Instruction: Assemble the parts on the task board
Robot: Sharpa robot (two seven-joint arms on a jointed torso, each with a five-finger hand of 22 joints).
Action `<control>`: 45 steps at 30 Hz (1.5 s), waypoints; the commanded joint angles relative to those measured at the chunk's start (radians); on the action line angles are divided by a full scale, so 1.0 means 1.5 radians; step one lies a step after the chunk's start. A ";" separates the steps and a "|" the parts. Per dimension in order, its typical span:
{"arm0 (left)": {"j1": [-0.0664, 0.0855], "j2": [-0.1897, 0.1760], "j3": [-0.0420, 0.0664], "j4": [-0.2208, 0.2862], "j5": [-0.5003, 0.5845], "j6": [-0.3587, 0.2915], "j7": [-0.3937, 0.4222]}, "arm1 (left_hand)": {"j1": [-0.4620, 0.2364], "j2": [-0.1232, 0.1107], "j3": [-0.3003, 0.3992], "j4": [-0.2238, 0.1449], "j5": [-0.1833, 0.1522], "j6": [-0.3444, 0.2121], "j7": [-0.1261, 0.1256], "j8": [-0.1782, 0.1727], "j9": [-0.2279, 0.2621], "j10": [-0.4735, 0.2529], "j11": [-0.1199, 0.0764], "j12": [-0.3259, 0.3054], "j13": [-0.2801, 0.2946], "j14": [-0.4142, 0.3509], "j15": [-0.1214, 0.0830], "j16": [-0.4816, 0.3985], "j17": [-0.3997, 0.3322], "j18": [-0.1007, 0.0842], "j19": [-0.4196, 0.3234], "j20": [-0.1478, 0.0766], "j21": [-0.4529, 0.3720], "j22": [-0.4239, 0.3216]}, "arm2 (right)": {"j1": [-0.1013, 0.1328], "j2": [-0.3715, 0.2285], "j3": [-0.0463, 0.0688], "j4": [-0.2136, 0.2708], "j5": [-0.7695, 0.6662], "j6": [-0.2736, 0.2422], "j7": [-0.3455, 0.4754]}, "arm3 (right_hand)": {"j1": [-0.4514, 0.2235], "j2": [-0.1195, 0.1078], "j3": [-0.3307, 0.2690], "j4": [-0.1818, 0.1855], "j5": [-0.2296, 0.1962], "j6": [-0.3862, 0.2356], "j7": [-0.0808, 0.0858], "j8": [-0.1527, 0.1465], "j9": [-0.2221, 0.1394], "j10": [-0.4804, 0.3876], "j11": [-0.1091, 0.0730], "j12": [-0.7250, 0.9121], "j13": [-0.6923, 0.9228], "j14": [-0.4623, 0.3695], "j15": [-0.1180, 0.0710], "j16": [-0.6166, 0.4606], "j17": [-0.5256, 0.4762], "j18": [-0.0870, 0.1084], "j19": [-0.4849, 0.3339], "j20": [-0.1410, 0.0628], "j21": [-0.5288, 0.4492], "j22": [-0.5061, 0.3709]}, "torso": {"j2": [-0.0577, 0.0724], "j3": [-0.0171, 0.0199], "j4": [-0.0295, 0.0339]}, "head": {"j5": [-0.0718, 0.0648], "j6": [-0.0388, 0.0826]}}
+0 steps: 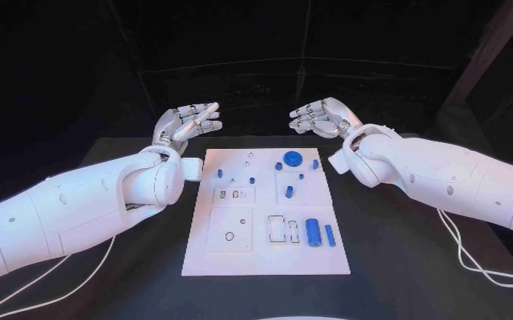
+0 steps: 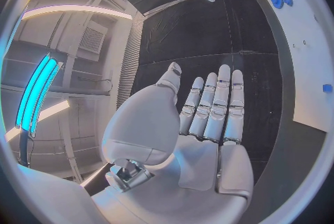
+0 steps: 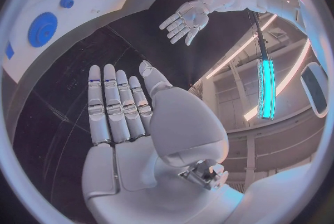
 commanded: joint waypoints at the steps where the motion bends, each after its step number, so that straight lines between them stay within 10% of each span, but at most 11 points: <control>1: 0.001 -0.012 0.001 0.022 -0.022 0.027 0.007 | 0.012 0.000 0.001 -0.009 0.003 0.018 0.012 -0.001 -0.003 0.021 -0.005 -0.005 -0.001 0.021 -0.006 -0.008 0.007 0.010 0.021 -0.006 -0.004 -0.005 | 0.012 -0.001 0.001 0.000 -0.174 0.024 -0.071 | 0.002 -0.014 0.033 -0.024 0.005 0.072 -0.017 0.002 0.002 0.095 -0.027 -0.014 0.003 0.120 -0.038 0.026 0.027 0.014 0.094 -0.041 0.049 0.014 | 0.017 -0.0043 0.0090 | -0.004 0.004; 16: 0.001 -0.049 0.000 0.094 -0.048 0.056 -0.006 | 0.024 0.002 0.002 -0.029 0.002 0.045 0.006 -0.020 -0.006 0.051 -0.012 -0.028 -0.003 0.050 -0.014 -0.033 0.025 0.010 0.077 -0.017 -0.008 -0.014 | 0.029 0.003 0.001 0.020 -0.498 0.140 -0.217 | -0.024 -0.060 0.058 -0.038 -0.006 0.091 -0.033 -0.021 0.001 0.123 -0.052 -0.044 0.004 0.282 -0.080 0.222 0.176 0.012 0.234 -0.105 0.210 0.097 | 0.044 -0.0097 0.0284 | -0.022 0.010; 28: 0.000 -0.055 0.000 0.119 -0.049 0.071 -0.015 | 0.022 0.003 0.002 -0.032 0.002 0.044 0.007 -0.029 -0.007 0.050 -0.011 -0.039 -0.004 0.049 -0.014 -0.044 0.030 0.009 0.094 -0.018 -0.007 -0.015 | 0.030 0.013 0.002 0.029 -0.588 0.187 -0.257 | -0.042 -0.082 0.091 -0.022 -0.013 0.065 -0.036 -0.022 0.001 0.091 -0.049 -0.042 0.007 0.278 -0.081 0.523 0.471 0.011 0.229 -0.101 0.326 0.169 | 0.062 -0.0094 0.0314 | -0.026 0.016; 45: 0.001 -0.061 0.000 0.130 -0.049 0.077 -0.021 | 0.021 0.004 0.002 -0.033 0.002 0.045 0.008 -0.032 -0.007 0.050 -0.010 -0.042 -0.004 0.049 -0.014 -0.048 0.032 0.009 0.100 -0.019 -0.006 -0.015 | 0.030 0.033 0.002 0.013 -0.602 0.199 -0.263 | -0.036 -0.090 0.111 -0.009 -0.015 0.057 -0.035 -0.023 0.001 0.076 -0.046 -0.038 0.008 0.272 -0.079 0.621 0.571 0.012 0.208 -0.095 0.386 0.208 | 0.075 -0.0095 0.0368 | -0.028 0.016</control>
